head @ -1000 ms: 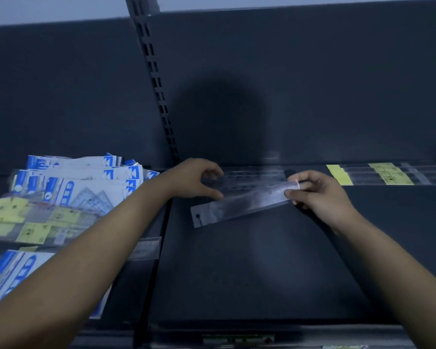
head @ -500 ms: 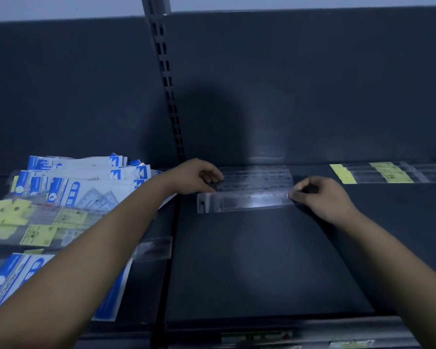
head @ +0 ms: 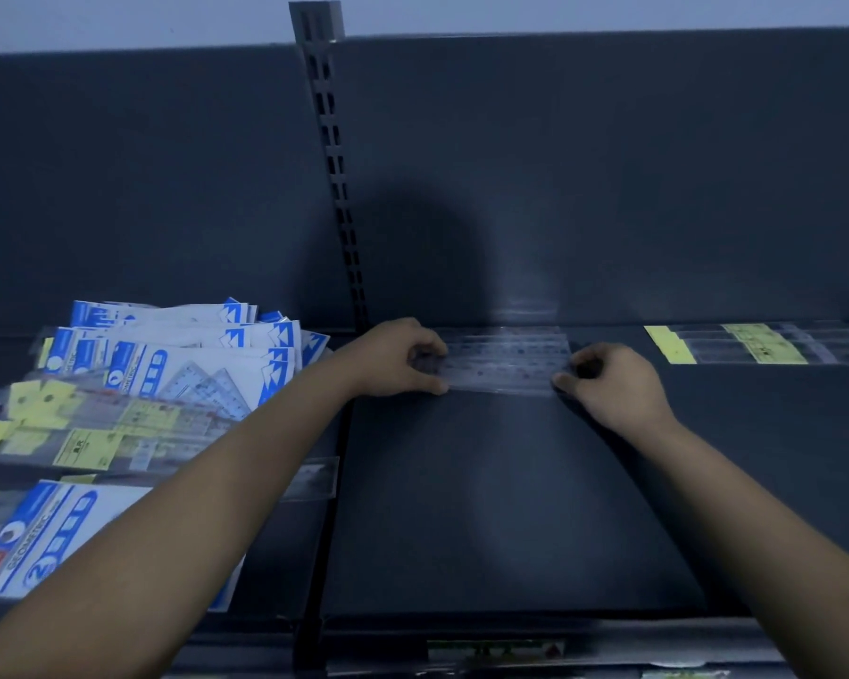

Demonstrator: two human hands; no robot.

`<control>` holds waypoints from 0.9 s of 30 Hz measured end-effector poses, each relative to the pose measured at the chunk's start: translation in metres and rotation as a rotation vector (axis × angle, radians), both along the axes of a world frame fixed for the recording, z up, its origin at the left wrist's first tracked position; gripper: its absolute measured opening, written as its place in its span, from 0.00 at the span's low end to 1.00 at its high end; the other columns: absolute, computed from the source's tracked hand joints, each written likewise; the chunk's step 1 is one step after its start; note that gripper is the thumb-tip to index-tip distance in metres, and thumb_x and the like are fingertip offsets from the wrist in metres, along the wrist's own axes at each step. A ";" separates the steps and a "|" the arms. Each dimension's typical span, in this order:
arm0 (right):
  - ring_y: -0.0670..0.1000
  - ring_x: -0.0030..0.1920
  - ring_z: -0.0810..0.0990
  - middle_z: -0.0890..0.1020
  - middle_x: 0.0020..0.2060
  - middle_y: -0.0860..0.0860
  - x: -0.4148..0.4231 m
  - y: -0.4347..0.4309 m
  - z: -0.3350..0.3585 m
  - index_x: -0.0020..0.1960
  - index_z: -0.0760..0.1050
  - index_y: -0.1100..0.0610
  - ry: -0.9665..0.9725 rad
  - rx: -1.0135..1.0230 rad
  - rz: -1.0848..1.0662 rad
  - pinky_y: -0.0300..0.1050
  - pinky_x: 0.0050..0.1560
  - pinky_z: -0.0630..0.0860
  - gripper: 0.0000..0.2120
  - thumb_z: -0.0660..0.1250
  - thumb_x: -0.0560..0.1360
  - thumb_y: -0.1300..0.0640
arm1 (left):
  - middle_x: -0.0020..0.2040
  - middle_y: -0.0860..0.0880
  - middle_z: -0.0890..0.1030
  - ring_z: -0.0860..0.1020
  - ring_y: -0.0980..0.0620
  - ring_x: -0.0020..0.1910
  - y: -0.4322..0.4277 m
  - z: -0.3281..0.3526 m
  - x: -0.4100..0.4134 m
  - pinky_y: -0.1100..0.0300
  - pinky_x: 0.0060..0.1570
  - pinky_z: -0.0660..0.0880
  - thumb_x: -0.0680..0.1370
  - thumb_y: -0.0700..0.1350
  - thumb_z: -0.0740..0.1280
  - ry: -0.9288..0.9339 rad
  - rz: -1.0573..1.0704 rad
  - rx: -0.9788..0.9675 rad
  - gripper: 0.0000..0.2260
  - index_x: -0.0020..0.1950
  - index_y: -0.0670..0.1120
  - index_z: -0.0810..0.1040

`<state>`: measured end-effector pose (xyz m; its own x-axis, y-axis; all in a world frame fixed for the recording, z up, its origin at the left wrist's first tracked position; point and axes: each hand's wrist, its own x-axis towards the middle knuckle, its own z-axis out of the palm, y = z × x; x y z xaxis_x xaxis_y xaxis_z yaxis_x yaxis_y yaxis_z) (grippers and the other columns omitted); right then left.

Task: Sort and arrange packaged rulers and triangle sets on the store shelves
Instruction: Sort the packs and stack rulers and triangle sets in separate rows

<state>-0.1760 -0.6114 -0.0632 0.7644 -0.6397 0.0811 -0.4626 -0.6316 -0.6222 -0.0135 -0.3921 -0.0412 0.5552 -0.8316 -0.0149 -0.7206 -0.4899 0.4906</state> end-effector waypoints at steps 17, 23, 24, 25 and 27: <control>0.60 0.59 0.69 0.76 0.57 0.58 0.002 0.004 0.000 0.58 0.77 0.58 0.003 -0.158 0.098 0.46 0.57 0.66 0.15 0.66 0.75 0.52 | 0.54 0.46 0.76 0.73 0.53 0.51 -0.001 -0.010 -0.034 0.63 0.55 0.70 0.74 0.50 0.71 -0.159 0.163 -0.088 0.18 0.61 0.45 0.77; 0.62 0.57 0.70 0.74 0.59 0.62 0.007 0.034 0.009 0.64 0.72 0.62 -0.030 -0.497 0.172 0.53 0.55 0.69 0.19 0.61 0.77 0.52 | 0.61 0.47 0.75 0.72 0.45 0.62 0.026 0.010 -0.039 0.50 0.62 0.68 0.75 0.64 0.62 -0.486 0.240 0.138 0.28 0.68 0.48 0.72; 0.62 0.59 0.70 0.73 0.61 0.62 0.010 0.045 0.012 0.65 0.70 0.62 -0.034 -0.503 0.209 0.54 0.57 0.69 0.21 0.61 0.78 0.51 | 0.62 0.47 0.75 0.72 0.45 0.62 0.035 0.013 -0.039 0.50 0.63 0.68 0.75 0.65 0.61 -0.493 0.249 0.159 0.28 0.68 0.48 0.72; 0.62 0.61 0.69 0.72 0.63 0.61 0.014 0.057 0.016 0.67 0.69 0.61 -0.040 -0.486 0.251 0.53 0.60 0.68 0.22 0.60 0.78 0.50 | 0.62 0.47 0.75 0.72 0.46 0.63 0.044 0.016 -0.039 0.51 0.63 0.67 0.75 0.65 0.60 -0.495 0.259 0.163 0.29 0.68 0.48 0.72; 0.61 0.63 0.69 0.71 0.65 0.60 0.019 0.083 0.024 0.68 0.68 0.60 -0.062 -0.447 0.324 0.52 0.62 0.66 0.23 0.60 0.78 0.49 | 0.62 0.48 0.76 0.72 0.47 0.62 0.068 0.021 -0.036 0.53 0.62 0.68 0.75 0.66 0.59 -0.486 0.283 0.128 0.29 0.67 0.48 0.72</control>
<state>-0.1570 -0.5285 -0.0397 0.9013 -0.2661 0.3417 -0.1723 -0.9441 -0.2809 -0.0499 -0.3240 -0.0205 0.7237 -0.6583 0.2069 -0.6810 -0.7299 0.0597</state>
